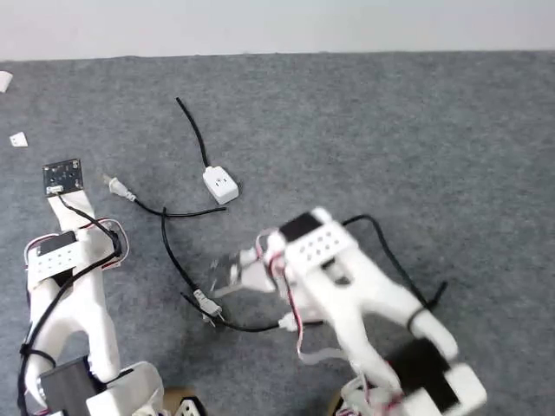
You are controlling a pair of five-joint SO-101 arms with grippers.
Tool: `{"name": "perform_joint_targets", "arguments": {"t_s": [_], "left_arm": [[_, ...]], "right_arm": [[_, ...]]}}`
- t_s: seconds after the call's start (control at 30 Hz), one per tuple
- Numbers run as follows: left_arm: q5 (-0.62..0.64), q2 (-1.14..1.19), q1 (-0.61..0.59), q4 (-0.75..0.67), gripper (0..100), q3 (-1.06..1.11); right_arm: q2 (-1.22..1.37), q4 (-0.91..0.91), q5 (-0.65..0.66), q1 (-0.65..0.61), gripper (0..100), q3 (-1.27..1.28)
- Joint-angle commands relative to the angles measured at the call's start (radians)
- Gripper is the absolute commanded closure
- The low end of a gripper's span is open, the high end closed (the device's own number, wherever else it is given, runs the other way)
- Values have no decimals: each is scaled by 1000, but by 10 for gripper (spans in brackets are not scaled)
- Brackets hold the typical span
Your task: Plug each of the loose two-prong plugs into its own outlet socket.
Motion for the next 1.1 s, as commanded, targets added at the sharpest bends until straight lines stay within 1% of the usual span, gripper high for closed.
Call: {"name": "perform_joint_targets", "arguments": {"t_s": [0.0, 0.1, 0.2, 0.23, 0.27, 0.37, 0.5, 0.6, 0.7, 0.8, 0.87, 0.97, 1.07], "left_arm": [[-6, 2, 8, -23, 945, -38], [-6, 2, 8, -23, 945, -38], [-9, 2, 8, -23, 945, -36], [-28, -3, 9, -18, 945, -35], [-57, -6, 20, -17, 946, -33], [-135, -9, 78, 15, 949, -24], [-206, -32, 157, 55, 949, -15], [-261, -110, 239, 31, 949, 48], [-330, -222, 377, 9, 949, 148], [-413, -364, 545, 29, 949, 251], [-450, -465, 658, 91, 949, 298], [-499, -603, 812, 227, 949, 314], [-517, -729, 985, 354, 949, 291]], "right_arm": [[101, -2, -163, 38, 777, -232], [151, -1, -382, 50, 868, -393], [156, 2, -658, 125, 978, -511], [148, 18, -733, 159, 997, -532], [140, 35, -793, 186, 983, -543], [99, 62, -904, 259, 989, -519], [12, 19, -984, 348, 989, -368], [-68, -67, -1039, 417, 990, -209], [-145, -209, -1074, 542, 990, -20], [-180, -410, -1079, 717, 987, 175], [-182, -542, -1069, 834, 986, 265], [-180, -624, -1011, 963, 986, 313], [-180, -631, -1000, 974, 986, 324]]}}
